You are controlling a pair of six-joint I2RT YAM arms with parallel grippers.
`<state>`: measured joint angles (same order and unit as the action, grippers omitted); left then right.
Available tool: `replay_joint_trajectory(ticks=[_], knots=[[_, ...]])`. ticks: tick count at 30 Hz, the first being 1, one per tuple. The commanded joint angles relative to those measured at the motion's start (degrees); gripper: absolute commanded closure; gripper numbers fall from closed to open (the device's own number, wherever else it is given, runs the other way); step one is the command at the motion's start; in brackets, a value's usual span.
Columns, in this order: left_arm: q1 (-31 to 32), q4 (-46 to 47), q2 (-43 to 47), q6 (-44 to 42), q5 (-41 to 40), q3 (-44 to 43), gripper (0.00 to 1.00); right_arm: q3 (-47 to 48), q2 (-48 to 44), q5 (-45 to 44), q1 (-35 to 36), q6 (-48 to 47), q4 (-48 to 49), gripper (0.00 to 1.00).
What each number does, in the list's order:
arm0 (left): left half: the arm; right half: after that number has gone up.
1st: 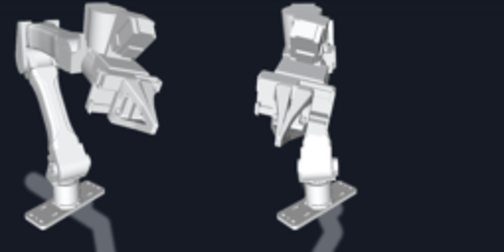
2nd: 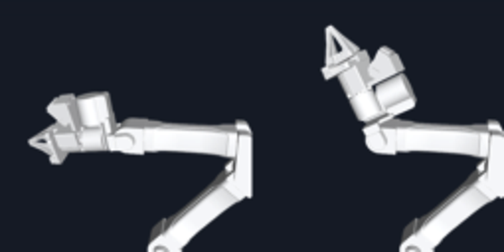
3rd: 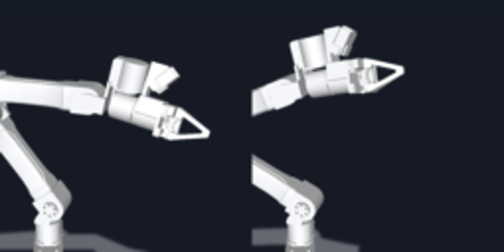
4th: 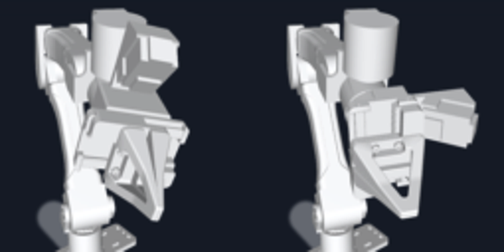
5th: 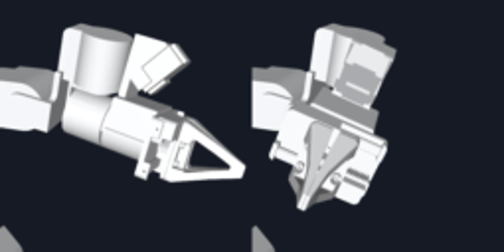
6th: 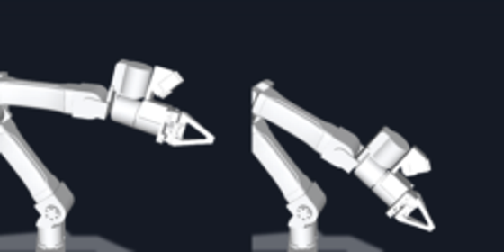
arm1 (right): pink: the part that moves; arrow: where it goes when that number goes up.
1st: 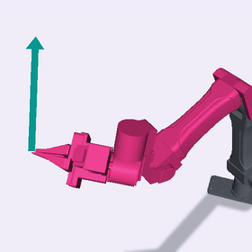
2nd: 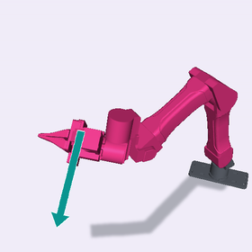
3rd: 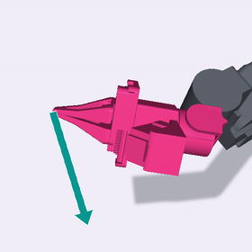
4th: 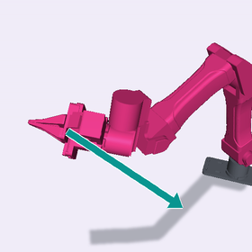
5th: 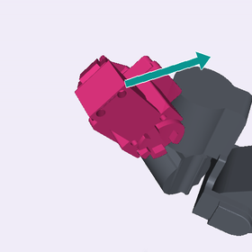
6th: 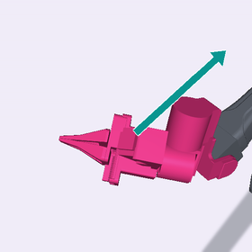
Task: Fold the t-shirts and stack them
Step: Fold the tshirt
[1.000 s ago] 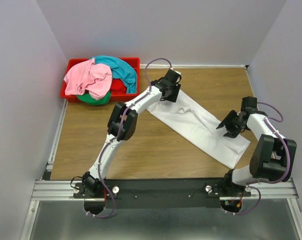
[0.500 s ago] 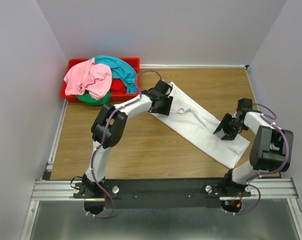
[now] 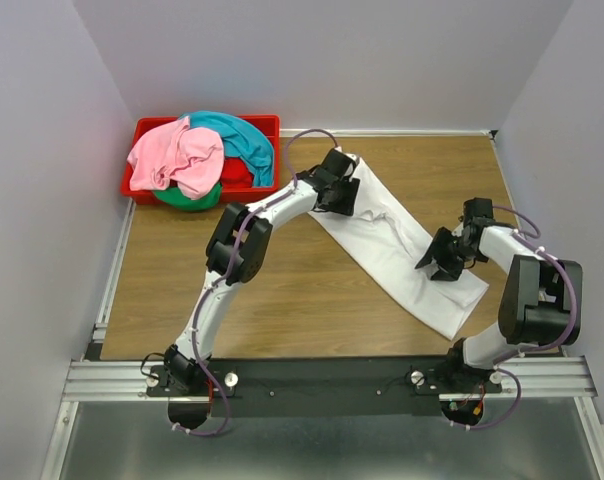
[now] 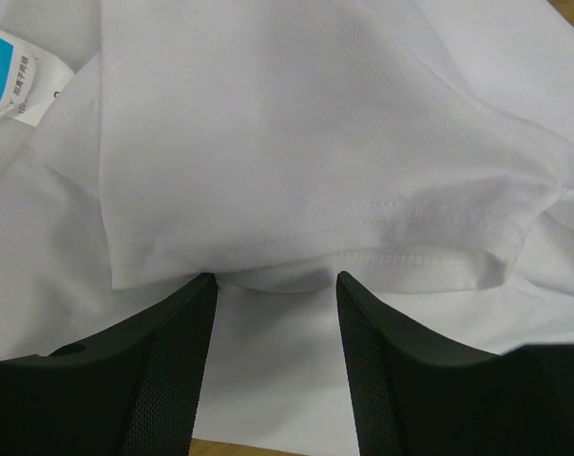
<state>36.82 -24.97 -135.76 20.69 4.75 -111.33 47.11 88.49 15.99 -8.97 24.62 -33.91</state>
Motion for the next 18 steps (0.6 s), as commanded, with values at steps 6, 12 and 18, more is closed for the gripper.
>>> replay_joint_trajectory(ticks=[6,12,18], knots=[[-0.8,-1.2,-8.6,-3.5,2.3,-7.9,0.38,-4.0,2.1,-0.2,5.5,3.2,0.0,0.39],[-1.2,-2.4,-13.5,-5.0,4.2,-20.9,0.38,-3.6,1.9,1.1,8.2,5.3,0.0,0.39],[-2.3,-1.7,-9.3,-4.2,2.7,-22.4,0.38,-1.4,-0.7,1.4,8.8,6.4,-2.3,0.39]])
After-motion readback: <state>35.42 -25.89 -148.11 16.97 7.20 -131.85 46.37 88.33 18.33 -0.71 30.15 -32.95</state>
